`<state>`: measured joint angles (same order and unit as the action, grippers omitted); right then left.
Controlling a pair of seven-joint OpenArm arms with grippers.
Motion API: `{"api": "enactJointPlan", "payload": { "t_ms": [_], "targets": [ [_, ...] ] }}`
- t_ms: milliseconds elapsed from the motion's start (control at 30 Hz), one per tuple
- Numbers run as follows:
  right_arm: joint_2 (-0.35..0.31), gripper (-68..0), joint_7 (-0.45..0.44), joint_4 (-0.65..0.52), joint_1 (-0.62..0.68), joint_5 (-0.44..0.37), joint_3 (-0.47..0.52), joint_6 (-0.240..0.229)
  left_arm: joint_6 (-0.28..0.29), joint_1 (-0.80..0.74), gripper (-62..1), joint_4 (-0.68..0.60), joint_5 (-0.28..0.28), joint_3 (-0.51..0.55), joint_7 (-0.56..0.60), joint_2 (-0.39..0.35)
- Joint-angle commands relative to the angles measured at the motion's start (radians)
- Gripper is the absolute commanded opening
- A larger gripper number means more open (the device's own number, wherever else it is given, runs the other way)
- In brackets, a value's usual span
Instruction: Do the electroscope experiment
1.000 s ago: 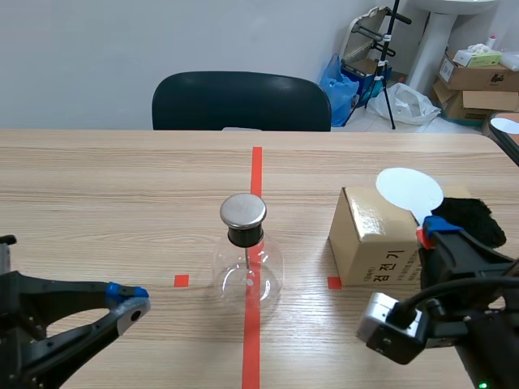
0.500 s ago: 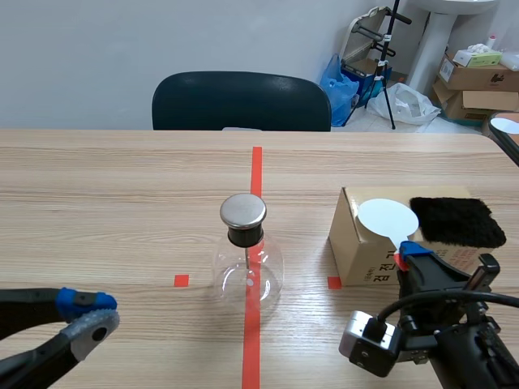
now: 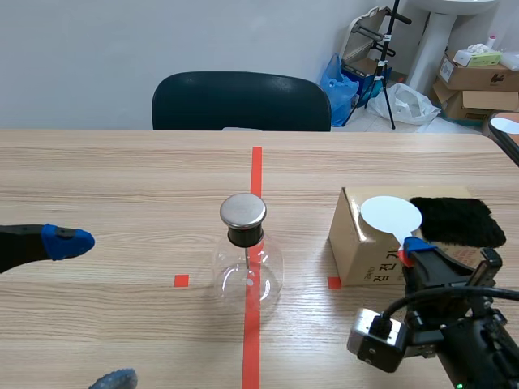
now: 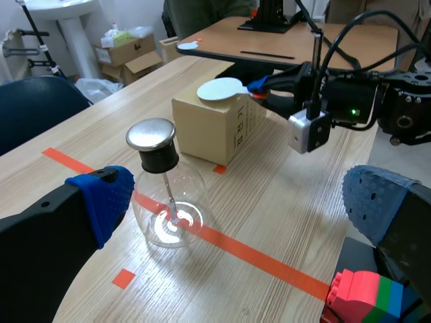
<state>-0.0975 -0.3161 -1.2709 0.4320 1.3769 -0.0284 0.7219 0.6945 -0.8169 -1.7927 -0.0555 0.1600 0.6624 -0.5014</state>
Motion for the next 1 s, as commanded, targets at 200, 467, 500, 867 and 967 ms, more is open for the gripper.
{"api": "enactJointPlan", "payload": {
  "t_ms": [200, 467, 500, 867, 967],
  "targets": [
    [-0.016, -66.5, -0.002, 0.050, -0.034, -0.024, 0.001, 0.045, 0.002, 0.003, 1.4, -0.003, 0.011, -0.002, 0.008, 0.002],
    [-0.008, -66.5, -0.013, 0.050, -0.033, -0.051, 0.001, 0.046, 0.002, 0.003, 1.4, -0.003, 0.012, -0.002, -0.002, 0.002],
    [-0.008, -66.5, -0.013, 0.050, -0.033, -0.054, 0.001, 0.049, 0.002, 0.003, 1.4, -0.003, 0.012, -0.002, -0.002, 0.002],
    [-0.008, -66.4, -0.021, 0.050, -0.033, -0.061, 0.001, 0.061, 0.002, 0.003, 1.4, -0.003, 0.011, -0.002, -0.009, 0.002],
    [-0.008, -66.4, -0.040, 0.050, -0.033, -0.061, 0.001, 0.061, 0.002, 0.003, 1.4, -0.003, 0.011, -0.002, -0.009, 0.002]
  ]
}}
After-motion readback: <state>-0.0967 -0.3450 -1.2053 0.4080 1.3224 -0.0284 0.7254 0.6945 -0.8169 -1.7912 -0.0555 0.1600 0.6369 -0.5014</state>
